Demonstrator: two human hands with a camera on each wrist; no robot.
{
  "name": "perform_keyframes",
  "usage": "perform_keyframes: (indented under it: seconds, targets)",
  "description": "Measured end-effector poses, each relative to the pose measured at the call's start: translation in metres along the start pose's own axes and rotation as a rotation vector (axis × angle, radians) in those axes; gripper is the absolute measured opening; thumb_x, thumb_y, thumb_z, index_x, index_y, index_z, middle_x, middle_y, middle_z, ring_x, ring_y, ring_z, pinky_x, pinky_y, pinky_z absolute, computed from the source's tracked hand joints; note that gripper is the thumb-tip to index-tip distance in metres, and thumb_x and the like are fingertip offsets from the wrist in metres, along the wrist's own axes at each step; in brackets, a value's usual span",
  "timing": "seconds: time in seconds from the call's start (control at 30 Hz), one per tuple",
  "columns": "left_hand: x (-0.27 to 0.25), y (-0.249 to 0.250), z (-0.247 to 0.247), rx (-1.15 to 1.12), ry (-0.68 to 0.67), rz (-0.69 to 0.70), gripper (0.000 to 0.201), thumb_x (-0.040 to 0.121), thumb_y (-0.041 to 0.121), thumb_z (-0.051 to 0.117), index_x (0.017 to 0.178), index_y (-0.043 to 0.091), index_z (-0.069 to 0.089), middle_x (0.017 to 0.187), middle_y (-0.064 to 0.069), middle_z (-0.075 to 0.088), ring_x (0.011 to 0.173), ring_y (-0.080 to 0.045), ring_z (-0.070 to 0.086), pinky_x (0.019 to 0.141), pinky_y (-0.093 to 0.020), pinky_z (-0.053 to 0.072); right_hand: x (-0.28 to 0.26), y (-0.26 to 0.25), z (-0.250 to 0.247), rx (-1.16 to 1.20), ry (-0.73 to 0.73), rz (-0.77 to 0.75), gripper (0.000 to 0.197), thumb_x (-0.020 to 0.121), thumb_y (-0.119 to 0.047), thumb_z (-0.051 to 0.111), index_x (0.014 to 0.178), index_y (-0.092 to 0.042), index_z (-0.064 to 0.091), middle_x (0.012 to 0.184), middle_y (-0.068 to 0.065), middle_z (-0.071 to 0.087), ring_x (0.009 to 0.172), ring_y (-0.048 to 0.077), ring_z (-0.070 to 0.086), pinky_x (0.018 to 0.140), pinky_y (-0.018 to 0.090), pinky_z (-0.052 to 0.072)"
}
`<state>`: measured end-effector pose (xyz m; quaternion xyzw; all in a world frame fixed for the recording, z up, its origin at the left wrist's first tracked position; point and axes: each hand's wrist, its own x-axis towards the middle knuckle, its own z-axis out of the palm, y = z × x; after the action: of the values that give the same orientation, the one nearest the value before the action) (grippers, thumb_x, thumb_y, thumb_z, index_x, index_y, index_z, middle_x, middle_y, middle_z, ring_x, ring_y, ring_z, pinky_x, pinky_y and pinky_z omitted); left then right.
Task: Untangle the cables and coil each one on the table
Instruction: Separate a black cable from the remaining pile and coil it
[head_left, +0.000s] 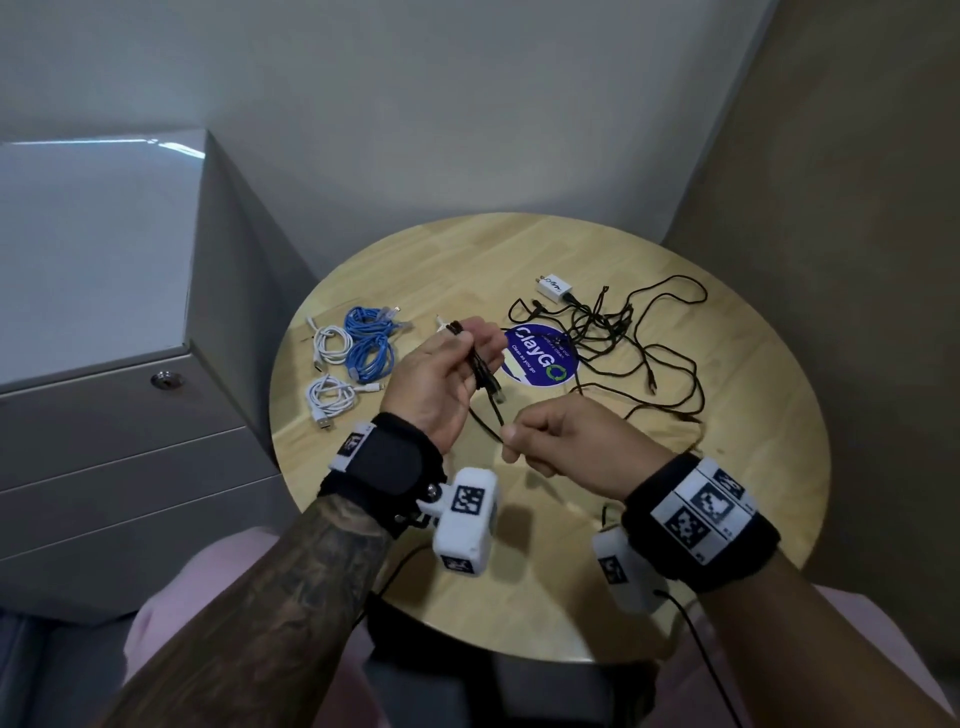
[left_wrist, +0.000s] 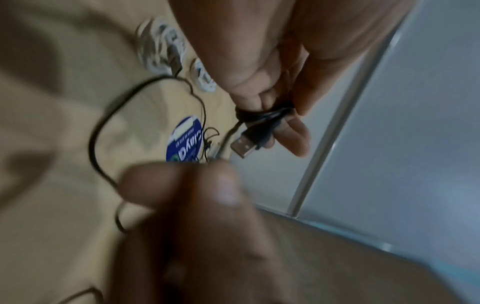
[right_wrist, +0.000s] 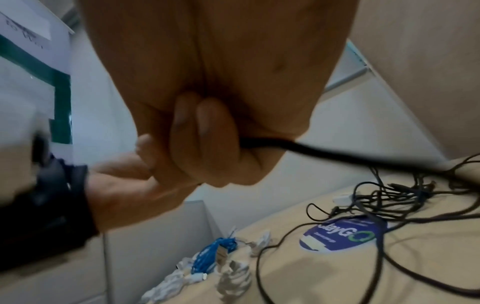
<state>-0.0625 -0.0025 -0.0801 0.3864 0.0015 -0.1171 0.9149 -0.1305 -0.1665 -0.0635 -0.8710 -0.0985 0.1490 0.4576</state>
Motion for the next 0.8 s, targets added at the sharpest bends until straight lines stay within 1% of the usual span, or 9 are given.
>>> perform_keyframes:
  seconds: [0.13,0.23,0.27,0.33,0.43,0.5,0.6,0.7,0.8]
  targets:
    - [-0.002,-0.01,-0.002,0.308,-0.017,0.085,0.018,0.097,-0.005,0.046,0.103,-0.004,0.063,0.087,-0.014,0.073,0.08,-0.024,0.072,0.078,-0.029,0.057,-0.016,-0.012,-0.013,0.074,-0.037,0.01,0.021,0.099,-0.024,0.062,0.087,-0.011,0.075,0.052,-0.008,0.047,0.044,0.003,0.038,0.046,0.017,0.032]
    - [-0.011,-0.015,0.003,0.588,-0.153,0.051,0.018,0.098,-0.003,0.048,0.104,-0.007,0.064,0.081,-0.015,0.071,0.068,-0.02,0.069,0.067,-0.024,0.055,-0.019,-0.016,-0.024,0.165,0.141,-0.053,0.021,0.099,-0.019,0.063,0.089,-0.003,0.073,0.051,-0.012,0.05,0.047,0.0,0.043,0.052,0.013,0.035]
    - [-0.014,-0.017,0.006,0.645,-0.225,0.012,0.019,0.1,0.003,0.047,0.1,-0.006,0.064,0.078,-0.016,0.068,0.064,-0.021,0.066,0.065,-0.025,0.053,-0.017,-0.015,-0.028,0.165,0.23,-0.087,0.022,0.1,-0.018,0.061,0.088,-0.002,0.072,0.056,-0.009,0.06,0.054,0.0,0.054,0.059,0.013,0.042]
    - [-0.02,-0.018,0.015,0.657,-0.343,-0.124,0.029,0.097,0.02,0.046,0.091,-0.001,0.065,0.068,-0.012,0.06,0.057,-0.022,0.056,0.065,-0.029,0.051,-0.012,-0.007,-0.034,0.138,0.4,-0.11,0.021,0.1,-0.018,0.06,0.086,-0.007,0.072,0.074,0.002,0.072,0.074,0.009,0.067,0.075,0.025,0.052]
    - [-0.024,-0.013,0.022,0.521,-0.4,-0.303,0.023,0.085,0.021,0.045,0.084,0.004,0.06,0.058,-0.002,0.042,0.049,-0.015,0.037,0.064,-0.031,0.05,-0.003,0.01,-0.034,0.11,0.507,-0.068,0.018,0.098,-0.022,0.064,0.084,-0.015,0.073,0.079,-0.001,0.073,0.076,0.015,0.066,0.075,0.03,0.051]
    - [-0.024,-0.006,0.021,0.333,-0.38,-0.373,0.016,0.084,0.018,0.046,0.081,0.007,0.057,0.057,0.002,0.035,0.047,-0.012,0.032,0.061,-0.03,0.049,0.001,0.015,-0.03,0.117,0.475,-0.06,0.021,0.099,-0.024,0.063,0.081,-0.016,0.072,0.065,-0.013,0.064,0.061,0.002,0.055,0.063,0.021,0.043]
    - [-0.021,0.009,0.017,-0.056,-0.311,-0.411,0.018,0.089,0.016,0.042,0.084,0.009,0.057,0.059,0.005,0.037,0.048,-0.009,0.035,0.062,-0.028,0.049,0.004,0.014,-0.022,0.168,0.331,-0.02,0.025,0.103,-0.025,0.056,0.088,-0.013,0.073,0.051,-0.016,0.049,0.046,-0.002,0.044,0.048,0.008,0.032]
    - [-0.016,0.021,0.012,-0.296,-0.18,-0.283,0.023,0.092,0.009,0.037,0.094,0.003,0.059,0.07,0.002,0.051,0.055,-0.008,0.05,0.072,-0.029,0.055,0.003,0.009,-0.011,0.175,0.148,0.014,0.025,0.105,-0.025,0.052,0.099,-0.014,0.074,0.053,-0.01,0.043,0.045,0.004,0.035,0.043,0.015,0.029]
    - [-0.009,0.021,0.005,-0.254,-0.092,-0.122,0.024,0.097,0.004,0.038,0.105,-0.003,0.059,0.086,-0.005,0.065,0.074,-0.013,0.066,0.087,-0.032,0.056,-0.001,0.002,-0.002,0.091,0.018,0.049,0.024,0.105,-0.028,0.053,0.098,-0.018,0.074,0.052,-0.007,0.048,0.047,0.015,0.037,0.047,0.024,0.031]
